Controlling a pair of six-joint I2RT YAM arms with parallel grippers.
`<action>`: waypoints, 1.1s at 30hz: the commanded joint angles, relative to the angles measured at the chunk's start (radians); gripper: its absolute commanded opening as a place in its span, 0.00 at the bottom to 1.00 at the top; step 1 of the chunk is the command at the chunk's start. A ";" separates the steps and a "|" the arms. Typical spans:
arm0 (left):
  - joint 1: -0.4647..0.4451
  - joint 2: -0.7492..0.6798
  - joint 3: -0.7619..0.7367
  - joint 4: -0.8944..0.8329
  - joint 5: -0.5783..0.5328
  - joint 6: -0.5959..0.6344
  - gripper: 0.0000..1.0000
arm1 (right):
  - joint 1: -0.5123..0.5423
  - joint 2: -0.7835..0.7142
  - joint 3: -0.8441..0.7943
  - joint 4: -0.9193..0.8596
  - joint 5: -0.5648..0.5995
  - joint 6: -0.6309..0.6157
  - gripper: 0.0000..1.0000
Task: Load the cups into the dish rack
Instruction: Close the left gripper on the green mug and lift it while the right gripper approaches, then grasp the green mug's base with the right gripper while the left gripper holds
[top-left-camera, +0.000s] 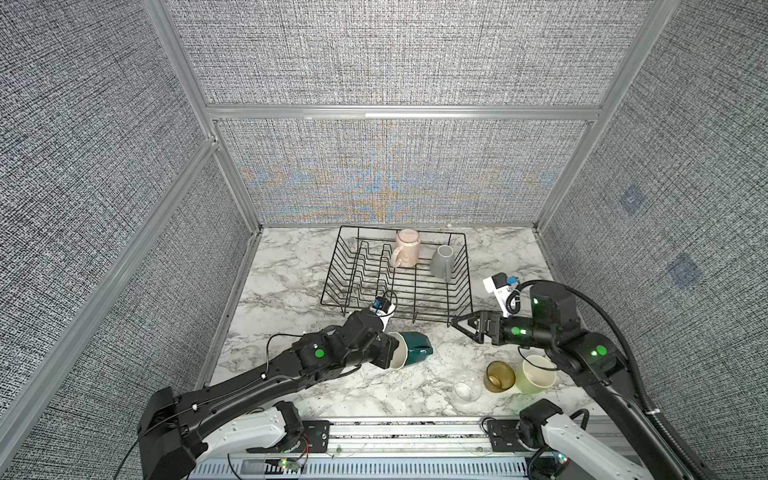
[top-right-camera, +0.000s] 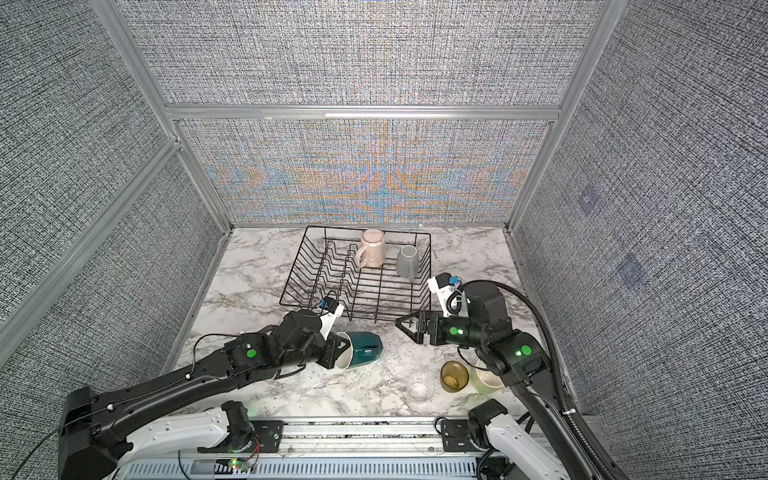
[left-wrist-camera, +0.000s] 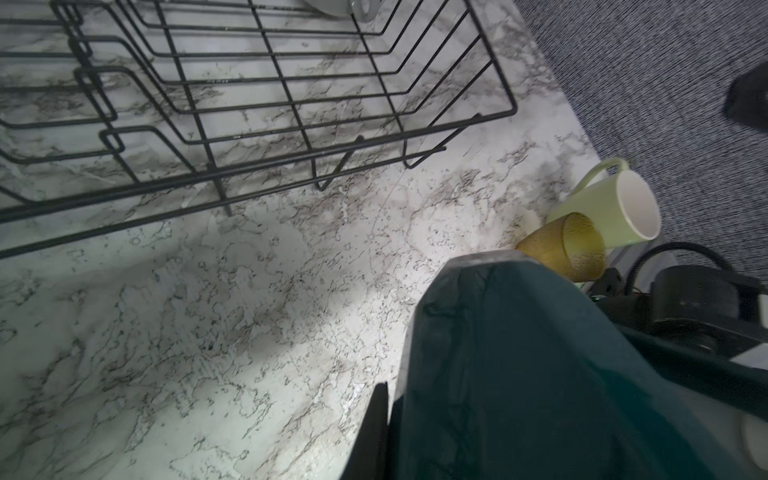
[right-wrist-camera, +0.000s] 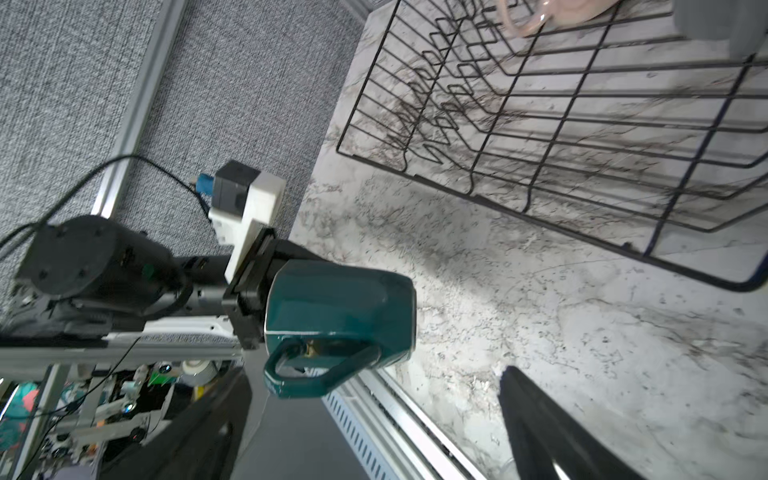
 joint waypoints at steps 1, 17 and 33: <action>0.020 -0.036 -0.014 0.168 0.123 0.057 0.00 | 0.017 -0.031 -0.022 -0.025 -0.081 -0.048 0.87; 0.161 -0.006 -0.107 0.580 0.499 0.092 0.00 | 0.074 0.056 -0.070 0.189 -0.178 0.456 0.99; 0.202 0.181 -0.079 0.818 0.518 0.224 0.00 | 0.239 0.001 -0.181 0.439 0.189 1.017 0.99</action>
